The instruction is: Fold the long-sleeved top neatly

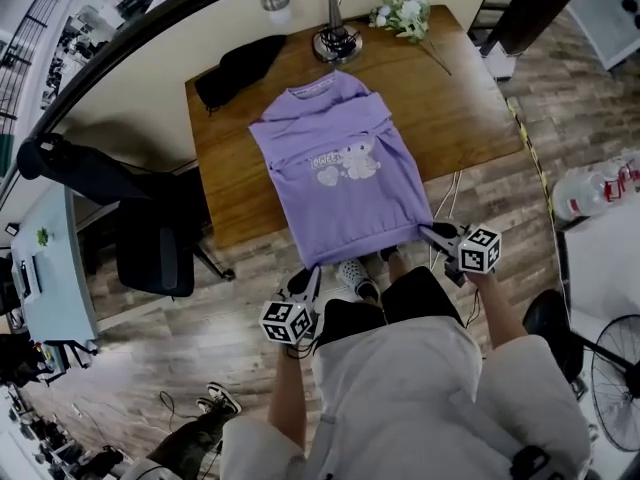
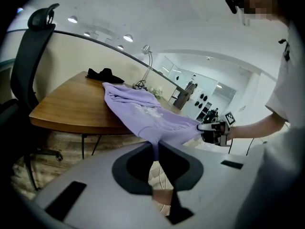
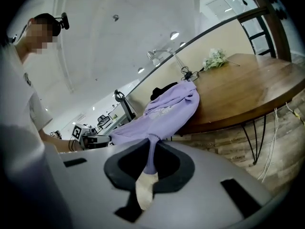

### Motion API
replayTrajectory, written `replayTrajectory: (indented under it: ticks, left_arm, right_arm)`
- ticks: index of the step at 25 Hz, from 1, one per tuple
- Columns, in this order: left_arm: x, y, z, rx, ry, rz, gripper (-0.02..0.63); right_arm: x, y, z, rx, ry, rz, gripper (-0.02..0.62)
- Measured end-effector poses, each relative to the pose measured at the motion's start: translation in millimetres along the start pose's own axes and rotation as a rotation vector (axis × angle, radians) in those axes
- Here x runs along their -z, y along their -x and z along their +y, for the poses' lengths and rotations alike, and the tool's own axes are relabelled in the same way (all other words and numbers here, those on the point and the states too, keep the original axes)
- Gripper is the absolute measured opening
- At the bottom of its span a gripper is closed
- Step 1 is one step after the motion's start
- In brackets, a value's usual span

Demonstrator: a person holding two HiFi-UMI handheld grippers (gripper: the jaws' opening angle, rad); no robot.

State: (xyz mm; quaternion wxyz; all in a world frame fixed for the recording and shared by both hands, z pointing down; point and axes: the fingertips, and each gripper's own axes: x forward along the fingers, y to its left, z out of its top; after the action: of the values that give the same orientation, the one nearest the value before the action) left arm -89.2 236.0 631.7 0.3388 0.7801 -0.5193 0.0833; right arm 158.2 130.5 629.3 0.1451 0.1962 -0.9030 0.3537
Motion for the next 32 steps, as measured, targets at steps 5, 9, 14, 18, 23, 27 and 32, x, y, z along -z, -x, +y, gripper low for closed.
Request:
replayTrajectory:
  ticks: [5, 9, 14, 18, 23, 27, 32]
  left_arm:
    - [-21.0, 16.7, -7.4, -0.015, -0.038, -0.023, 0.046]
    - [-63.5, 15.6, 1.1, -0.021, -0.099, -0.07, 0.046]
    - [-119.2, -1.4, 22.3, -0.054, -0.134, -0.116, 0.046]
    - [-160.7, -21.3, 48.2, -0.076, -0.128, -0.138, 0.046]
    - [-204.4, -53.6, 79.5, -0.105, -0.135, -0.129, 0.046]
    - [-231.7, -80.8, 101.9, -0.115, -0.123, -0.113, 0.046]
    - [-260.9, -116.1, 134.1, -0.134, -0.095, -0.097, 0.046]
  right_arm:
    - [-20.5, 8.7, 22.3, -0.023, 0.047, -0.01, 0.03]
    - [-63.9, 2.5, 30.4, -0.047, 0.117, -0.054, 0.03]
    - [-122.7, -23.8, 21.9, -0.05, 0.15, -0.114, 0.031]
    - [-170.6, -57.4, 3.5, -0.034, 0.075, -0.179, 0.032]
    - [-215.3, -91.9, -25.2, -0.033, 0.03, -0.164, 0.034]
    - [-242.4, -115.8, -51.4, -0.038, 0.006, -0.134, 0.036]
    - [-273.5, -149.0, -86.8, -0.055, -0.025, -0.103, 0.036]
